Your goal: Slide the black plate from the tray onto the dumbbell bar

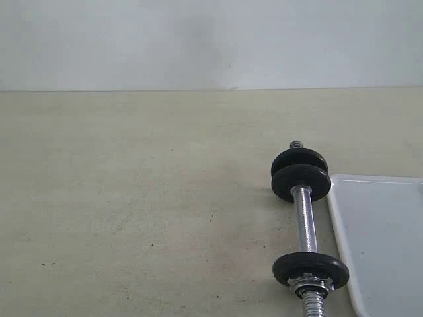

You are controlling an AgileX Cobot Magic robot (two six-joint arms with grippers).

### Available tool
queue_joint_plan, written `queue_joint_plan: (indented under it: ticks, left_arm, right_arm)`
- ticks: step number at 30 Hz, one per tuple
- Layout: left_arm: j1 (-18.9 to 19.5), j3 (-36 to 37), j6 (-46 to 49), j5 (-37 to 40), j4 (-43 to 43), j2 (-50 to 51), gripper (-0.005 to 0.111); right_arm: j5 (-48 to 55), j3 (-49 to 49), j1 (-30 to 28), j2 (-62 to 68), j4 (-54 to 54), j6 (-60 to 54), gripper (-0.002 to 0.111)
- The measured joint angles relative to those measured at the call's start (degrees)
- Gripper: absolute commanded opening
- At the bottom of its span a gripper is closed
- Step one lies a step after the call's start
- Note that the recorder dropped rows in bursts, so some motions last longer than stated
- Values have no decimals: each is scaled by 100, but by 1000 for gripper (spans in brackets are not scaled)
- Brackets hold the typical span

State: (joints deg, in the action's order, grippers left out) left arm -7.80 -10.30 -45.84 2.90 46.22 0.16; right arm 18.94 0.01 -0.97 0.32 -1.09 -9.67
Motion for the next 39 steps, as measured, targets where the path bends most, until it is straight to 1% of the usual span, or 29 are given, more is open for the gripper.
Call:
queue_joint_plan:
  ticks: [5,10,14,39]
  left_arm:
    - [0,0,0,0,0,0,4]
    - [0,0,0,0,0,0,4]
    - [0,0,0,0,0,0,4]
    - [0,0,0,0,0,0,4]
  right_arm:
    - [-49,0,-4,0,0,69,0]
    - [-6,0,-4,-5,109,587,0]
    - [172,0,-4,-5,109,587,0]
    - [216,0,-4,-5,109,421,0]
